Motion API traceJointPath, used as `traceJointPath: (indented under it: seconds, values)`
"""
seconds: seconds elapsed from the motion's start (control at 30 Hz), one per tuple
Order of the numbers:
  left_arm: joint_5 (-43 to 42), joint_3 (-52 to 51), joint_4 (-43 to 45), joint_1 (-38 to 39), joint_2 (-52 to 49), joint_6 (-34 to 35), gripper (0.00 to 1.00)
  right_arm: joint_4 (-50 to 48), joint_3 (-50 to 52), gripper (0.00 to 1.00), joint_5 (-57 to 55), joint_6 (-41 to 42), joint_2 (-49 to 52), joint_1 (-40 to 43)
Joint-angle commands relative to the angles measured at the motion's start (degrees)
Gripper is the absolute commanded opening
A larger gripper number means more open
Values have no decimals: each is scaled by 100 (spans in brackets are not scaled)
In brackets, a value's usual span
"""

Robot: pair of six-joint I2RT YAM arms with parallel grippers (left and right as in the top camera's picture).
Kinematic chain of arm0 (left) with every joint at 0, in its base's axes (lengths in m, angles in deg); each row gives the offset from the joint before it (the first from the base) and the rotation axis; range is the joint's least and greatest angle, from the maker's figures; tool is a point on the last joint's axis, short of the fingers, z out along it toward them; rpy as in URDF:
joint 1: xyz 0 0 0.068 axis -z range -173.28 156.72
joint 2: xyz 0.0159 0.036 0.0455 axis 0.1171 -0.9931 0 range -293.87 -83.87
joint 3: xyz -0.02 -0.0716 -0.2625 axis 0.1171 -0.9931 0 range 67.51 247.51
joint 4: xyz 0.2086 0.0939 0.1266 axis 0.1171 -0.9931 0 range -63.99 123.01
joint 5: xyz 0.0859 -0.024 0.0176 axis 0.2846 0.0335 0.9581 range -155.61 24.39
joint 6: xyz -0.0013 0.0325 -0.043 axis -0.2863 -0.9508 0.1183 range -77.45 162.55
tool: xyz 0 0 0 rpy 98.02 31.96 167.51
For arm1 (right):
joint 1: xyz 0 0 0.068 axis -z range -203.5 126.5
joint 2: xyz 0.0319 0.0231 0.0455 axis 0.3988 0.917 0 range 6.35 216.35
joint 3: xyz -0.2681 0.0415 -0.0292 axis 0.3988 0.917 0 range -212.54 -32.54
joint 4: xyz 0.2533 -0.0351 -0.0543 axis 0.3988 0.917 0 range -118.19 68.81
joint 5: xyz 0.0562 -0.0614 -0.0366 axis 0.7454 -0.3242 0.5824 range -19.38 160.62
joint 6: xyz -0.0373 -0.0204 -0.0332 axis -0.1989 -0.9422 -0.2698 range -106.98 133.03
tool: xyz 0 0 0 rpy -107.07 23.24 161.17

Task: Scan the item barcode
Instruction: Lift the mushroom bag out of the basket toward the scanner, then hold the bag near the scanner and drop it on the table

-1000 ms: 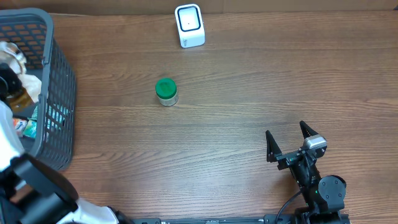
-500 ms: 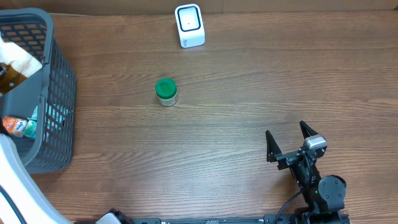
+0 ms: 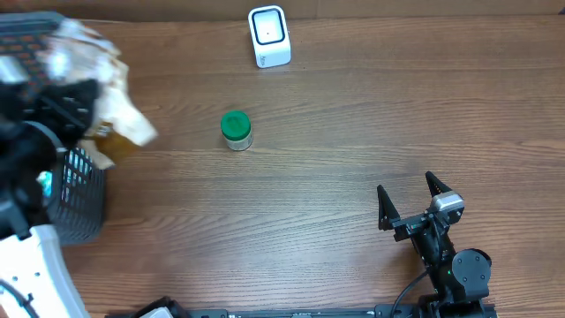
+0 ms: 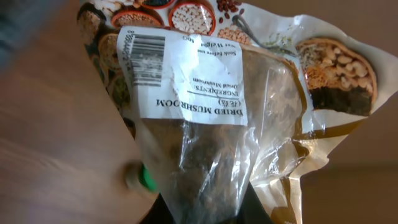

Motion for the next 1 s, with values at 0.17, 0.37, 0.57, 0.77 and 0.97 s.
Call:
traceJointPath:
  seconds: [0.17, 0.37, 0.57, 0.77, 0.97]
  values:
    - [1244, 7, -330, 2218, -566, -431, 4, -24, 63, 100, -11, -9, -57, 22]
    - [2839, 7, -428, 3906, -1292, -424, 4, -24, 63, 100, -11, -11, -57, 22]
    - [3580, 7, -186, 5090, -2369, -424, 4, -24, 63, 100, -11, -9, -57, 22]
    - [3866, 7, 337, 5637, -3589, -125, 4, -24, 63, 100, -11, -11, -57, 22]
    - [3862, 7, 734, 5619, -4489, 846, 4, -24, 63, 100, -11, -9, -57, 22]
